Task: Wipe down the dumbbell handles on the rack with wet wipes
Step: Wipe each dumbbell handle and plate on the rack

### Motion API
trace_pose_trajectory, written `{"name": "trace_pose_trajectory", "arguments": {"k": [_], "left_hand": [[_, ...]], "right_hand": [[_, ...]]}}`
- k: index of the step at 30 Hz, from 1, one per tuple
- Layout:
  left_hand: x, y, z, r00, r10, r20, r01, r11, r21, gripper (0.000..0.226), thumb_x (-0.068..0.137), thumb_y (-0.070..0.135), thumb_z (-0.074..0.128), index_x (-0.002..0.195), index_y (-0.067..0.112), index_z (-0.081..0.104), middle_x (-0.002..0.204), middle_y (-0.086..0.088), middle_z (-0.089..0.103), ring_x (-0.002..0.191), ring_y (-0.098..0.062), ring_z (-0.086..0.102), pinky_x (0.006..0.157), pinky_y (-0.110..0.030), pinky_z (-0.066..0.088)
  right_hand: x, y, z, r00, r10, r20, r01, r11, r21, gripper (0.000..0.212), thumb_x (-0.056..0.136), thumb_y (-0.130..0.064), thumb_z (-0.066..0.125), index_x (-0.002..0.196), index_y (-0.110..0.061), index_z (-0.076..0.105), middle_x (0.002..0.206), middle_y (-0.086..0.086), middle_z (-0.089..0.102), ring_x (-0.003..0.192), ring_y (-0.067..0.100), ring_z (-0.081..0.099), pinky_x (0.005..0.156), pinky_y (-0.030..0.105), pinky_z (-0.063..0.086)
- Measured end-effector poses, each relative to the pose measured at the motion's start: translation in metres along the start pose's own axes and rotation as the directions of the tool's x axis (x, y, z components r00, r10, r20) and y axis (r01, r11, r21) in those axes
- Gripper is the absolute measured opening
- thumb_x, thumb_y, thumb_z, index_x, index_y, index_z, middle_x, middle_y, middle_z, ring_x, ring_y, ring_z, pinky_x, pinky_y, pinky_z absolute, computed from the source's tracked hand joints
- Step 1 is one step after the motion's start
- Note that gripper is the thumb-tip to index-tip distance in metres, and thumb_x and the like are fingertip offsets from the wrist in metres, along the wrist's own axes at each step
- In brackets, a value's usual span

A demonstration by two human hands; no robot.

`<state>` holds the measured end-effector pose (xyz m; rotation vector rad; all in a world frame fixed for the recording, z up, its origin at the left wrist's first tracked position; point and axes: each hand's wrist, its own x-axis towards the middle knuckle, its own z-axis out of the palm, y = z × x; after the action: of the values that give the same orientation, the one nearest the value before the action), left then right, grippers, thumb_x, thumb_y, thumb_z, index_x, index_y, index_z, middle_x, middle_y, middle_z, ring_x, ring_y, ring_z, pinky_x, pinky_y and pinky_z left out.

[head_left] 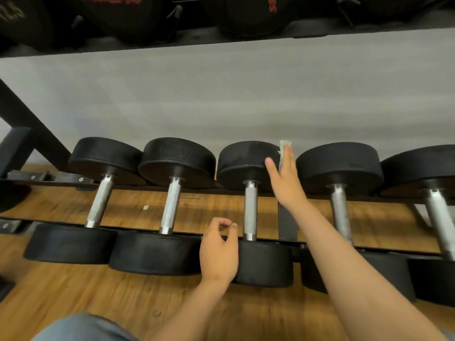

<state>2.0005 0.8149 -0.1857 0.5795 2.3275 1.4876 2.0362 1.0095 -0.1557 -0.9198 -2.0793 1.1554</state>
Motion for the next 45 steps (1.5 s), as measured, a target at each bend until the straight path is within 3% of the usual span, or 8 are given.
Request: {"name": "trace_pose_trajectory", "arguments": {"k": [4,9,15,21,30,37,41,45], "left_hand": [[0.000,0.000,0.000,1.000,0.012,-0.009,-0.012,1.000,-0.004,0.006,0.097,0.027,0.056,0.094,0.028,0.060,0.094,0.012,0.064,0.090,-0.004,0.059,0.073,-0.019,0.043],[0.000,0.000,0.001,1.000,0.007,0.000,-0.007,1.000,-0.002,0.008,0.098,0.023,0.055,0.094,0.026,0.061,0.094,0.013,0.064,0.091,-0.002,0.058,0.071,-0.016,0.041],[-0.001,0.000,0.000,1.000,0.016,0.002,-0.016,1.000,0.006,0.011,0.098,0.020,0.054,0.093,0.024,0.062,0.094,0.011,0.064,0.091,-0.004,0.058,0.071,-0.017,0.041],[-0.001,0.000,0.000,1.000,0.015,0.003,-0.015,1.000,0.010,0.013,0.098,0.021,0.054,0.089,0.023,0.063,0.090,0.008,0.065,0.087,-0.007,0.059,0.071,-0.020,0.042],[0.000,-0.003,0.001,1.000,0.008,0.005,-0.008,1.000,0.007,0.016,0.098,0.026,0.054,0.085,0.025,0.063,0.088,0.007,0.067,0.087,-0.007,0.061,0.073,-0.022,0.045],[0.001,-0.005,0.001,1.000,0.006,0.017,-0.006,1.000,0.002,0.017,0.097,0.027,0.053,0.083,0.025,0.063,0.089,0.008,0.068,0.087,-0.007,0.061,0.075,-0.023,0.046],[0.001,-0.005,0.001,1.000,0.011,0.022,-0.012,1.000,0.019,0.019,0.098,0.029,0.053,0.082,0.025,0.062,0.090,0.005,0.067,0.087,-0.007,0.061,0.074,-0.023,0.044],[0.002,-0.007,0.000,1.000,0.013,0.027,-0.013,1.000,0.026,0.018,0.098,0.029,0.053,0.082,0.026,0.062,0.091,0.006,0.066,0.087,-0.006,0.061,0.074,-0.022,0.044]], "right_hand": [[-0.025,0.018,0.004,0.999,0.029,0.013,-0.031,0.980,0.194,0.089,0.094,-0.046,0.054,0.156,-0.026,-0.008,0.164,-0.007,-0.006,0.146,0.006,0.002,0.115,0.027,0.011],[-0.005,0.018,0.002,0.988,0.148,0.049,-0.156,0.933,0.324,0.099,0.088,-0.043,0.066,0.156,-0.024,-0.003,0.164,0.000,0.002,0.149,0.022,0.014,0.111,0.031,0.022],[-0.021,0.022,0.008,0.989,0.146,0.013,-0.143,0.940,0.311,0.112,0.080,-0.033,0.078,0.156,-0.030,-0.005,0.162,0.000,0.008,0.134,0.010,0.027,0.102,0.029,0.029],[-0.017,0.025,0.011,0.972,0.234,0.031,-0.222,0.863,0.453,0.108,0.081,-0.033,0.077,0.155,-0.035,0.000,0.162,0.000,0.014,0.147,0.025,0.020,0.114,0.044,0.026],[-0.011,0.031,0.027,0.898,0.438,0.051,-0.393,0.744,0.541,0.095,0.089,-0.017,0.069,0.155,-0.023,0.002,0.160,0.010,0.019,0.146,0.031,0.023,0.115,0.043,0.025],[-0.008,0.032,0.027,0.888,0.459,0.013,-0.401,0.761,0.510,0.089,0.088,-0.016,0.070,0.156,-0.021,0.013,0.158,0.008,0.026,0.143,0.030,0.028,0.114,0.043,0.028],[-0.013,0.034,0.025,0.893,0.448,-0.039,-0.407,0.841,0.355,0.083,0.086,-0.022,0.071,0.154,-0.022,0.023,0.152,0.007,0.031,0.140,0.029,0.032,0.114,0.048,0.033],[-0.011,0.034,0.020,0.870,0.487,-0.072,-0.469,0.864,0.183,0.081,0.091,-0.028,0.066,0.156,-0.023,0.018,0.149,0.011,0.028,0.138,0.030,0.026,0.112,0.044,0.029]]}}
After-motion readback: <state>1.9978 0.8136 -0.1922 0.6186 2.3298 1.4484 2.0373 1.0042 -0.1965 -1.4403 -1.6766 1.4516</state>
